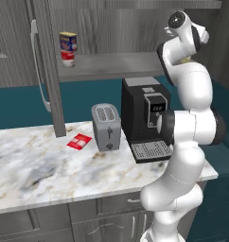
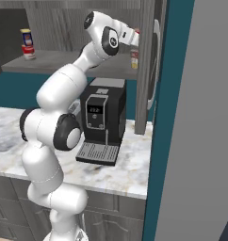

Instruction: Stack two cans on top of the other two cans in the cabinet.

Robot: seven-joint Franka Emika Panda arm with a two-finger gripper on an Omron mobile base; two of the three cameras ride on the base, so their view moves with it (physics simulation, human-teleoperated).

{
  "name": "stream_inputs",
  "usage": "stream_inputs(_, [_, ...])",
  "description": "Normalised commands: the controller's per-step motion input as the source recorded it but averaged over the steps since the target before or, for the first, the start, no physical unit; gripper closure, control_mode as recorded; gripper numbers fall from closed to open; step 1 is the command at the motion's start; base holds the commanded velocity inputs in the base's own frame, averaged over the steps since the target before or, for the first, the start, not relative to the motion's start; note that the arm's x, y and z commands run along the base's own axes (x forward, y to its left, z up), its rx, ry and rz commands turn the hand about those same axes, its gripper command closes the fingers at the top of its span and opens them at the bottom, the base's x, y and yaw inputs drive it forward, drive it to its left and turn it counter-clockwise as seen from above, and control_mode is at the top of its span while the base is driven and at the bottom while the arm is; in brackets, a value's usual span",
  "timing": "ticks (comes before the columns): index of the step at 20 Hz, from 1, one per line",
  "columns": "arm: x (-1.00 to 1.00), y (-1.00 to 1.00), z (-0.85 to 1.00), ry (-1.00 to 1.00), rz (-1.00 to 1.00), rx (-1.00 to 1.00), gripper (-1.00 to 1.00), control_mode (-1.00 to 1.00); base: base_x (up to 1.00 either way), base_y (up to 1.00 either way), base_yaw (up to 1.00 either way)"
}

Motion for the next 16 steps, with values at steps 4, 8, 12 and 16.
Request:
stream_inputs(4, [-0.01, 0.11, 0.00, 0.00, 0.00, 0.00, 1.00, -1.00, 0.00, 0.00, 0.00])
stream_inputs(8, [-0.10, 0.10, 0.00, 0.00, 0.00, 0.00, 1.00, -1.00, 0.00, 0.00, 0.00])
stream_inputs(12, [-0.23, 0.07, 0.00, 0.00, -0.01, 0.00, 1.00, -1.00, 0.00, 0.00, 0.00])
stream_inputs(16, [-0.16, 0.03, 0.00, 0.00, -0.03, 0.00, 1.00, -1.00, 0.00, 0.00, 0.00])
